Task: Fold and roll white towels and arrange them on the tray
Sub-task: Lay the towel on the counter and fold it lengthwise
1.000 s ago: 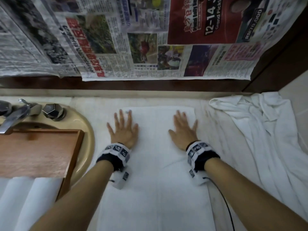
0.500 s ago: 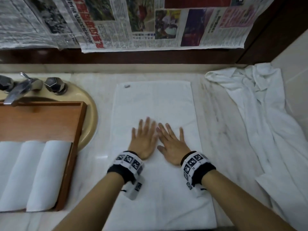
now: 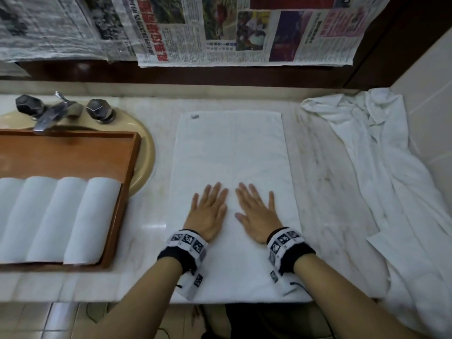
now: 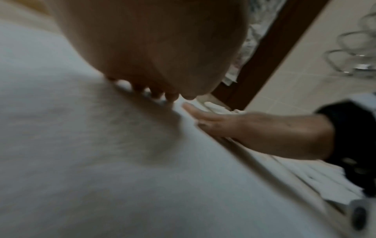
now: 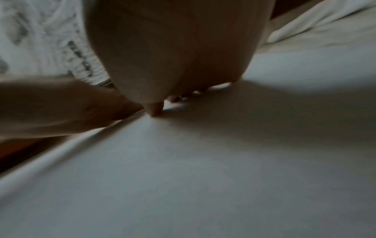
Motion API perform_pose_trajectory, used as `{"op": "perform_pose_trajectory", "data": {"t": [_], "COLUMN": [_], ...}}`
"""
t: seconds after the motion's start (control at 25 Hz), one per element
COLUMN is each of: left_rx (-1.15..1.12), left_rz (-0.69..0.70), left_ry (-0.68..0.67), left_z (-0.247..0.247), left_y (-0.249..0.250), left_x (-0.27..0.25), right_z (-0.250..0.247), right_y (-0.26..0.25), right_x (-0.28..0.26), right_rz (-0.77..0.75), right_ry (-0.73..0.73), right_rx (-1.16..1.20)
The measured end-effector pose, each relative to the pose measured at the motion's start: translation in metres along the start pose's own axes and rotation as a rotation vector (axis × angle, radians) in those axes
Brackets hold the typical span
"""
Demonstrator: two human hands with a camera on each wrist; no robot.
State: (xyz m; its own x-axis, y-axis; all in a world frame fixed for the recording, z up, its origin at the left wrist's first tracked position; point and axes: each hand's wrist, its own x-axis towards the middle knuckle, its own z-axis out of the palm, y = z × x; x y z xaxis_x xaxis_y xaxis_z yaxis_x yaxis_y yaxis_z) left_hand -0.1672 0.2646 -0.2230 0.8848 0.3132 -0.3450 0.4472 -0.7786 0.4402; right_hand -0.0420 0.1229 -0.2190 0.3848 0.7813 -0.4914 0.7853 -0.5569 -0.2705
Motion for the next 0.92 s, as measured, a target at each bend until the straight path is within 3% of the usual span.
{"op": "perform_pose_trajectory", "data": {"t": [0.12, 0.16, 0.2, 0.32, 0.36, 0.44, 0.52, 0.56, 0.6, 0.72, 0.76, 0.92], "left_rx": [0.043, 0.023, 0.004, -0.012, 0.001, 0.060, 0.064, 0.040, 0.002, -0.012, 0.039, 0.156], "left_rz": [-0.362, -0.437, -0.417, -0.087, -0.030, -0.094, -0.307, -0.370, -0.349, -0.081, -0.045, -0.114], "left_ry": [0.098, 0.103, 0.096, 0.019, -0.023, 0.003, 0.085, 0.112, 0.127, 0.095, 0.084, 0.151], "left_z": [-0.018, -0.023, -0.023, 0.006, 0.016, 0.017, 0.006, 0.003, 0.006, 0.044, 0.058, 0.060], "left_y": [-0.055, -0.061, -0.053, 0.006, 0.010, -0.019, -0.052, -0.058, -0.051, 0.007, 0.015, -0.027], "left_x": [-0.007, -0.013, -0.018, -0.038, -0.048, -0.061, -0.069, -0.074, -0.075, -0.083, -0.088, -0.107], "right_z": [-0.020, -0.024, -0.022, 0.013, 0.024, 0.026, 0.023, 0.025, 0.031, 0.069, 0.079, 0.092], "right_y": [0.052, 0.056, 0.045, -0.015, -0.020, 0.003, 0.028, 0.029, 0.016, -0.049, -0.056, -0.008], "right_x": [0.000, -0.007, -0.013, -0.031, -0.038, -0.043, -0.052, -0.058, -0.063, -0.071, -0.074, -0.097], "right_rz": [0.426, 0.498, 0.456, 0.030, -0.016, 0.152, 0.442, 0.482, 0.411, -0.001, -0.042, 0.134], "right_ry": [0.050, 0.049, 0.053, 0.005, -0.008, 0.022, 0.049, 0.054, 0.081, 0.112, 0.129, 0.276], "right_rx": [0.093, 0.109, 0.101, 0.033, 0.018, 0.051, 0.091, 0.093, 0.083, -0.005, -0.028, -0.079]}}
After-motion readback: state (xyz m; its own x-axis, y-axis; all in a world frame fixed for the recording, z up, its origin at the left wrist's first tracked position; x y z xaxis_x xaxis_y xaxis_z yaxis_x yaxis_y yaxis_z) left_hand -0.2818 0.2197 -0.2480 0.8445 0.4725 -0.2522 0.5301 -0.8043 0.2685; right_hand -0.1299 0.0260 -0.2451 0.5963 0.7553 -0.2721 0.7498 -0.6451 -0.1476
